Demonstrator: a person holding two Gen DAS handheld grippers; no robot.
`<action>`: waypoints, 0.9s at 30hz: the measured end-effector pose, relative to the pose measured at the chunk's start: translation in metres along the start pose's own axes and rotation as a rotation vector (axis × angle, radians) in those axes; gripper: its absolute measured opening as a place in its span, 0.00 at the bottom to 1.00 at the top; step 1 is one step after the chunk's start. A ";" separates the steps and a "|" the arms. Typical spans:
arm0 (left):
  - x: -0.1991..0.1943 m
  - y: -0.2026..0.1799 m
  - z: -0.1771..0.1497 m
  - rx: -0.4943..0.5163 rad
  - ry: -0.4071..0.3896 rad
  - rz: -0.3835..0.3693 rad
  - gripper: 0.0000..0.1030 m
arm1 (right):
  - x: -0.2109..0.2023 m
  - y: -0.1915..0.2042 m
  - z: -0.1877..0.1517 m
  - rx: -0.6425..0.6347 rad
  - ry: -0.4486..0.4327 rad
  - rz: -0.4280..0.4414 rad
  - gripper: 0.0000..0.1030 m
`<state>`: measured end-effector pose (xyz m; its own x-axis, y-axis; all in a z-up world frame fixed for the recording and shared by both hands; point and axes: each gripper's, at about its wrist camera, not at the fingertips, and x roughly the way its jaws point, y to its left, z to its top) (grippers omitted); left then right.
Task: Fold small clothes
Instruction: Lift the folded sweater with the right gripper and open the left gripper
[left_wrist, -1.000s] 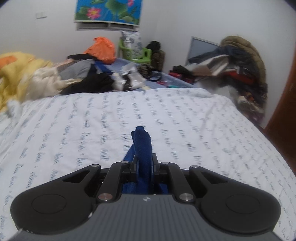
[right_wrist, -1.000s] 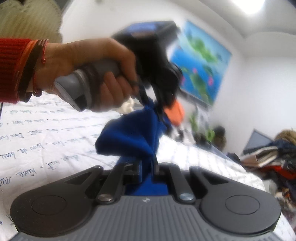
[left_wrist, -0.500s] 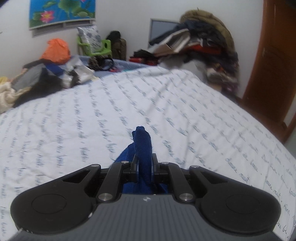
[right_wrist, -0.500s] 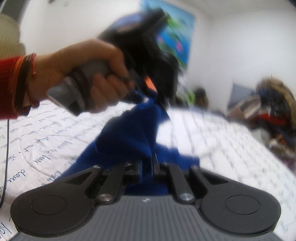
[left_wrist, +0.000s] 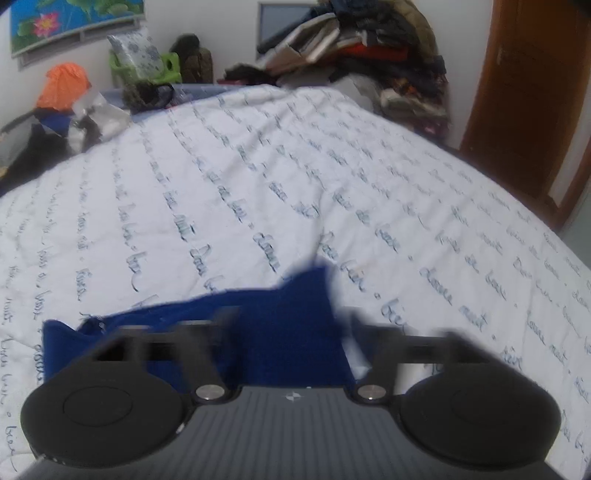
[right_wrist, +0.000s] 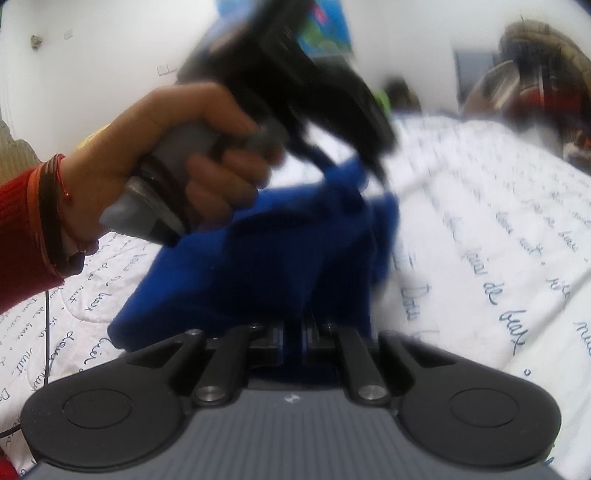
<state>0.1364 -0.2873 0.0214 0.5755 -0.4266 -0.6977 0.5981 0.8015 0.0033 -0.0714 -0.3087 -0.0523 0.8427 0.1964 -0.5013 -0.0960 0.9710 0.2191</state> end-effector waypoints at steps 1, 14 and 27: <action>-0.008 0.001 -0.001 0.013 -0.046 0.027 0.97 | 0.000 -0.001 0.000 0.000 0.006 0.000 0.09; -0.115 0.051 -0.103 0.079 -0.201 0.302 1.00 | 0.000 -0.042 0.004 0.251 0.021 0.135 0.55; -0.145 0.053 -0.179 0.081 -0.148 0.285 1.00 | 0.019 -0.108 0.002 0.752 0.063 0.345 0.52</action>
<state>-0.0152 -0.1080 -0.0059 0.7973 -0.2511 -0.5490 0.4403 0.8640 0.2442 -0.0441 -0.4098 -0.0831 0.7974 0.4955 -0.3444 0.0548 0.5089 0.8591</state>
